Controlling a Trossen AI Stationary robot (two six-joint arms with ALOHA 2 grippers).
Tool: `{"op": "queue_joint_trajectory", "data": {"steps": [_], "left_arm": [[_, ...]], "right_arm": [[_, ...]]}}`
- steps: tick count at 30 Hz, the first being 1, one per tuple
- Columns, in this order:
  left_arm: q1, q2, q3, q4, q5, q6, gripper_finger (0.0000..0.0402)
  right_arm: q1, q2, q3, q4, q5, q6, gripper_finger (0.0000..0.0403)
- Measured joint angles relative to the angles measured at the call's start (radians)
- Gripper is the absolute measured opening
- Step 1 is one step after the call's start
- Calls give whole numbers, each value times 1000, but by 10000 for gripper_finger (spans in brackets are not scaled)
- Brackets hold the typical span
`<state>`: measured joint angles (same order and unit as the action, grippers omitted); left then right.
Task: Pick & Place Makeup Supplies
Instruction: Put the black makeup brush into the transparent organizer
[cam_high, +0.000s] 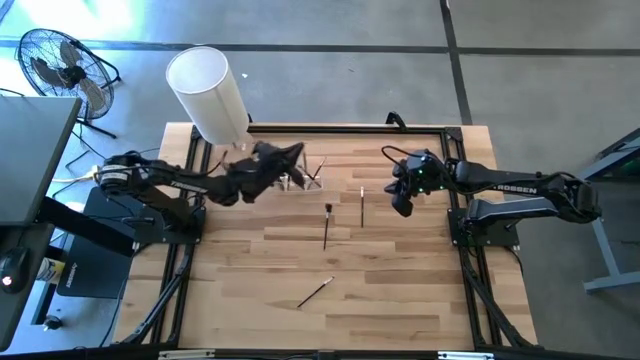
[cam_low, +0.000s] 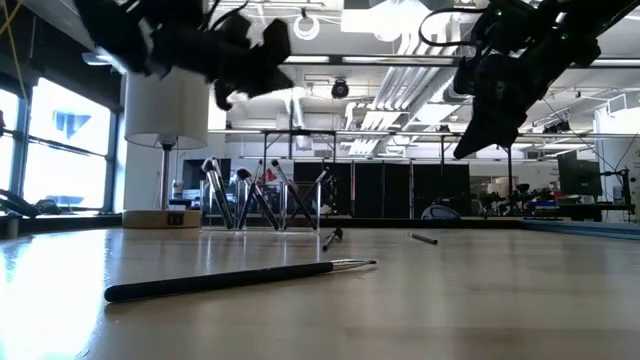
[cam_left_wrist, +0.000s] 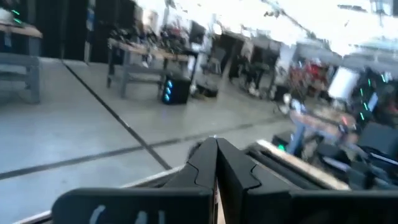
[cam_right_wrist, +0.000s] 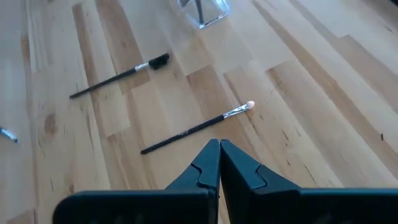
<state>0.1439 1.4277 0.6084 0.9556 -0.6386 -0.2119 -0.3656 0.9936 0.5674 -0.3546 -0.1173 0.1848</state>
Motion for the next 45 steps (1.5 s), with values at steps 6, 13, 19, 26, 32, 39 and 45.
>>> {"op": "queue_joint_trajectory", "data": {"steps": [6, 13, 19, 26, 32, 39, 45], "left_arm": [[34, -3, -150, 203, 6, 29, 0], [64, -3, -160, 122, 63, 70, 0], [129, 20, -160, 54, 158, 43, 0], [137, 19, -160, 33, 150, 21, 1], [137, 19, -160, 29, 230, 10, 4], [137, 19, -160, 28, 312, -65, 50], [137, 19, -159, -16, 315, -55, 100]], "right_arm": [[0, 0, 0, 60, 3, 57, 7], [0, 0, 0, 109, 35, 167, 7], [0, 0, 0, 157, 40, 240, 7], [0, 0, 0, 172, 41, 271, 7], [0, 0, 0, 172, 68, 278, 7], [0, 0, 0, 173, 18, 254, 7], [0, 0, 0, 172, -52, 210, 7]]}}
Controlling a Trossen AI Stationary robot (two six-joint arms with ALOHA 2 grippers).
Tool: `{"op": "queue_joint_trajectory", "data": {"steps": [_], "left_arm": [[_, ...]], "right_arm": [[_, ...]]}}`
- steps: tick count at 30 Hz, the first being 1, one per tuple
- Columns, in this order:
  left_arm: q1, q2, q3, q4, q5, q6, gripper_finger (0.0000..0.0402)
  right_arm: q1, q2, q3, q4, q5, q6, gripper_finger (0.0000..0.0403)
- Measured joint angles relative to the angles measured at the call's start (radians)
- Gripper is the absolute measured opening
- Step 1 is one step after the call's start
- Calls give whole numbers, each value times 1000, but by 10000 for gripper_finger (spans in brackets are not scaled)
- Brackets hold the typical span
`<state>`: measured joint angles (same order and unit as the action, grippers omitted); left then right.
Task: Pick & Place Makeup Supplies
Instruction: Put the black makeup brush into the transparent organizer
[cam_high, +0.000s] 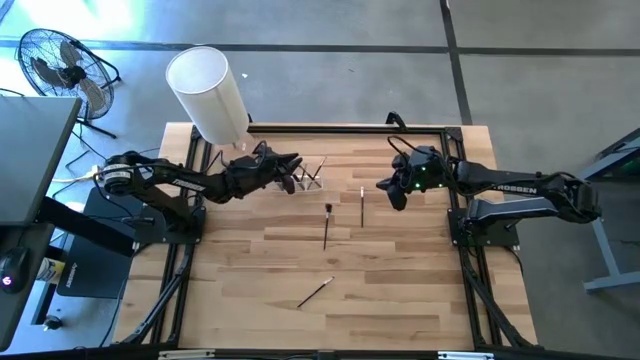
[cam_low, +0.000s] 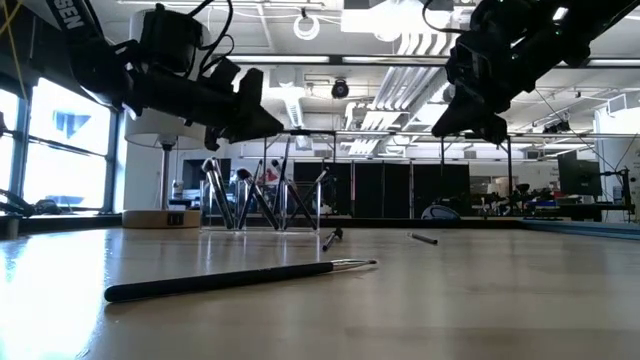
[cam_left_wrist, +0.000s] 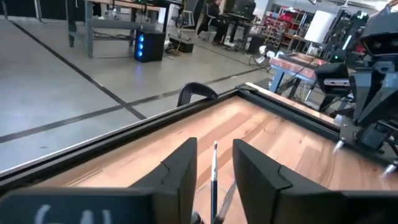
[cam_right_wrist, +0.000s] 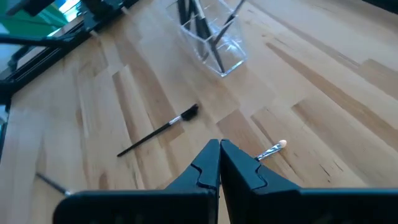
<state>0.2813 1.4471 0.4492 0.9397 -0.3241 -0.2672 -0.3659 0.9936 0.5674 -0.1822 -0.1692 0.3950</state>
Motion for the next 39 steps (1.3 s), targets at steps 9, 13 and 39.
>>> {"op": "queue_joint_trajectory", "data": {"steps": [9, 13, 39], "left_arm": [[-87, -51, 123, -42, -85, 86, 96], [-194, -66, 294, -332, -186, 129, 63], [-426, -50, 539, -1464, 103, -352, 0]], "right_arm": [[0, 0, 0, -39, -9, -60, 7], [0, 0, 0, -51, 5, -87, 7], [137, 192, 144, -56, 247, 112, 1]]}}
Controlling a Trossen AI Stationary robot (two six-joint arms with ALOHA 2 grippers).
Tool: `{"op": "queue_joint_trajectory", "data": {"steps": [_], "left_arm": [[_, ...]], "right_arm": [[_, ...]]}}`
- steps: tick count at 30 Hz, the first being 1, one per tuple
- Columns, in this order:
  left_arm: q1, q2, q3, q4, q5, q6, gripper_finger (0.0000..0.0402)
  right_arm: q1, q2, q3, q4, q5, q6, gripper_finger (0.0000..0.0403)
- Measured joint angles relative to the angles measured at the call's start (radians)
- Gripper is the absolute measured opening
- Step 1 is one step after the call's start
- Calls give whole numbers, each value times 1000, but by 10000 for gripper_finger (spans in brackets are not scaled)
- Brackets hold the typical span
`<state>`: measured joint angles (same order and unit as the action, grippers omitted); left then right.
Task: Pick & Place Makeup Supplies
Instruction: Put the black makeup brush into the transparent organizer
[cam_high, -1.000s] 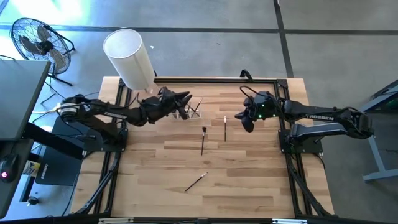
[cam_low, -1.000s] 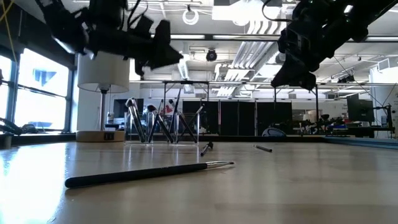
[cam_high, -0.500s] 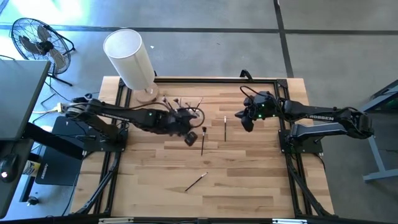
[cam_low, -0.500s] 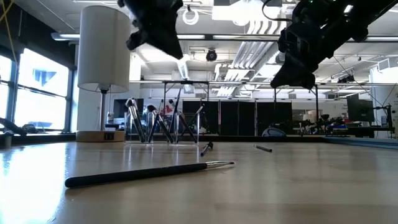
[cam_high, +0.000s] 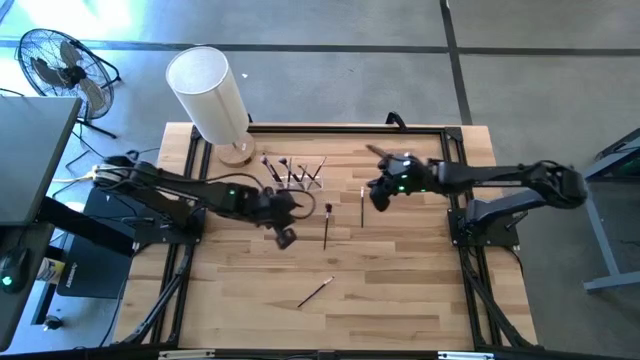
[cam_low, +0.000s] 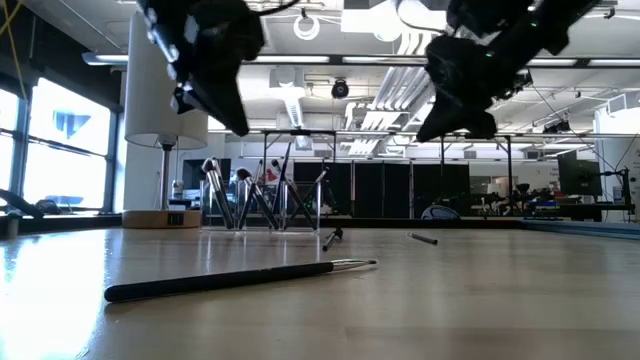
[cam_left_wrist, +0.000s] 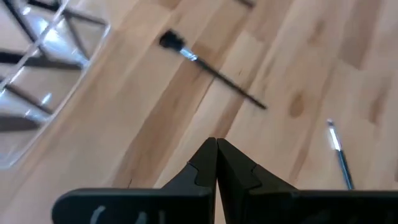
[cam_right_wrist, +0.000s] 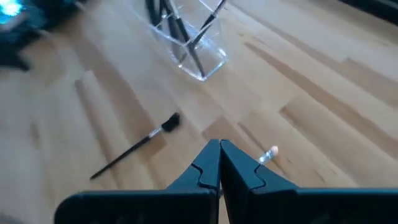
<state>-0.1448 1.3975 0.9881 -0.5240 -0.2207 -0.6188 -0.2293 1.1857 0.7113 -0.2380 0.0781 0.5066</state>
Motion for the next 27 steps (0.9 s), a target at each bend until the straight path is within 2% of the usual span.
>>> {"op": "queue_joint_trajectory", "data": {"steps": [6, 10, 14, 18, 27], "left_arm": [[0, -189, -200, 167, 48, 114, 0], [0, -317, -287, 182, 54, 145, 0], [0, -414, -325, 162, 54, 175, 0], [0, -483, -330, 77, 54, 207, 0], [0, -623, -329, -42, 77, 233, 0]], "right_arm": [[41, 245, 257, -243, 154, 115, 1], [30, 393, 394, -418, 202, 272, 3], [-8, 511, 461, -450, 168, 332, 20], [-48, 603, 485, -454, 109, 403, 49], [-95, 689, 485, -461, 60, 474, 108]]}}
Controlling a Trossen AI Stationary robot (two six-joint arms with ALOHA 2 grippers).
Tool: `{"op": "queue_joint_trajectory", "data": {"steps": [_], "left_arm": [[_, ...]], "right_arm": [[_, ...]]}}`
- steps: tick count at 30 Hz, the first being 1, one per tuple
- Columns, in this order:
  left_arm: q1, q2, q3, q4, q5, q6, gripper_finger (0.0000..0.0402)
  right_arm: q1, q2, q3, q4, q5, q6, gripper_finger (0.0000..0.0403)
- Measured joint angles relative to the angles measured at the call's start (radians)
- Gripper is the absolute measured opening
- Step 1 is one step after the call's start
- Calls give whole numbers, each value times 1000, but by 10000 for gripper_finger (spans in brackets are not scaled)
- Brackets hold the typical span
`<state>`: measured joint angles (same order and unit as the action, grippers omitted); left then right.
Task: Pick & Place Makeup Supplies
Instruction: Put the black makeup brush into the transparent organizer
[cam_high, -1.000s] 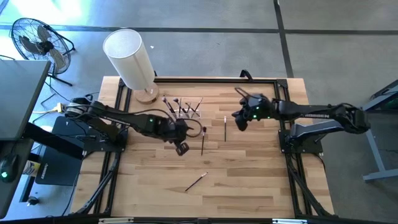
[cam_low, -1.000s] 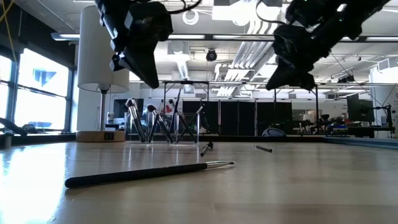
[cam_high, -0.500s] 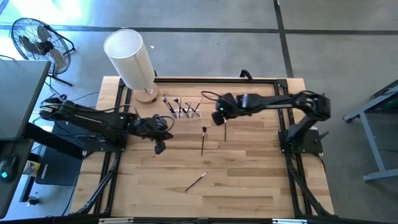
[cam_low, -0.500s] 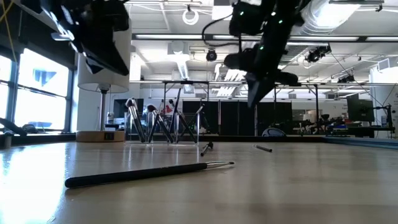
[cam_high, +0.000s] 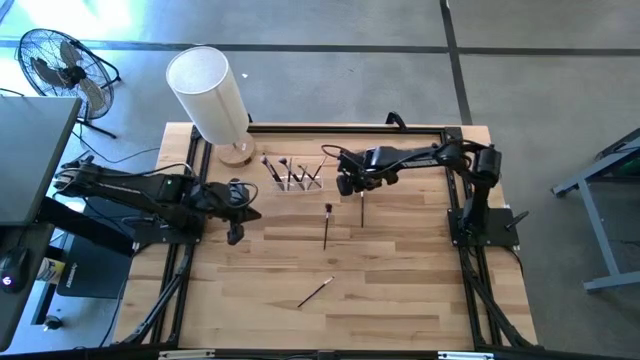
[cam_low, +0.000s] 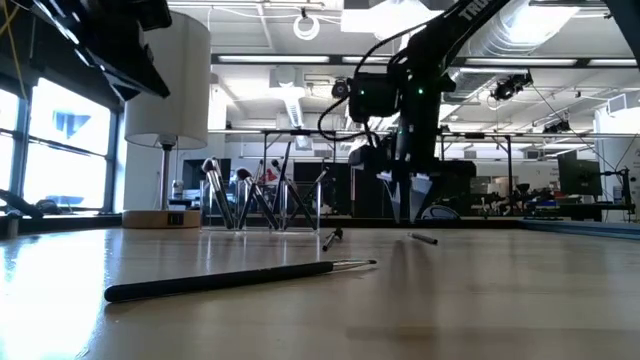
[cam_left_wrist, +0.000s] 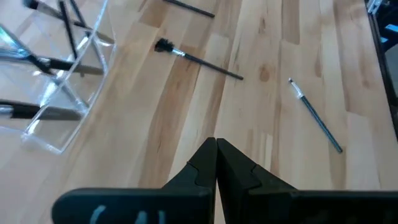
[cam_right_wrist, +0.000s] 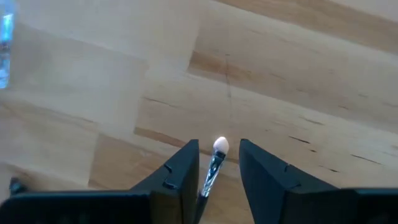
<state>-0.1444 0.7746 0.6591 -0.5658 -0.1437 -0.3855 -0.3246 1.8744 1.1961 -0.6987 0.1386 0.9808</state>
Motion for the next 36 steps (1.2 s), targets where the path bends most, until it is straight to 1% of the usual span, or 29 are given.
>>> {"op": "queue_joint_trajectory", "data": {"steps": [5, 9, 12, 15, 16, 21, 25, 31, 34, 36], "left_arm": [[0, -40, 0, -27, -5, 21, 0], [0, -54, 0, -28, -11, 43, 0], [0, -56, 0, -33, -23, 45, 0], [0, -56, 0, -39, -24, 51, 0], [0, -56, 0, -39, -24, 52, 0], [0, -55, 0, -49, -24, 52, 0], [0, -55, 0, -60, -18, 51, 0], [0, -55, 0, -66, -16, 49, 0], [0, -55, 0, -66, -17, 41, 0], [0, -55, 0, -66, -24, 41, 0]], "right_arm": [[-17, 34, 0, 2, -57, 7, 107], [-19, 57, 4, 1, -80, 30, 94], [-14, 64, 4, 0, -81, 30, 66], [-6, 65, 4, 10, -62, -3, 18], [-6, 64, 4, 14, -63, -20, 10], [-6, 56, 2, 22, -74, -64, 5], [9, 18, -4, -14, -70, -69, 3], [36, -77, -2, -30, -66, -108, 2], [46, -144, -2, -16, -51, -158, 1], [47, -191, -2, -5, -35, -221, 1]]}}
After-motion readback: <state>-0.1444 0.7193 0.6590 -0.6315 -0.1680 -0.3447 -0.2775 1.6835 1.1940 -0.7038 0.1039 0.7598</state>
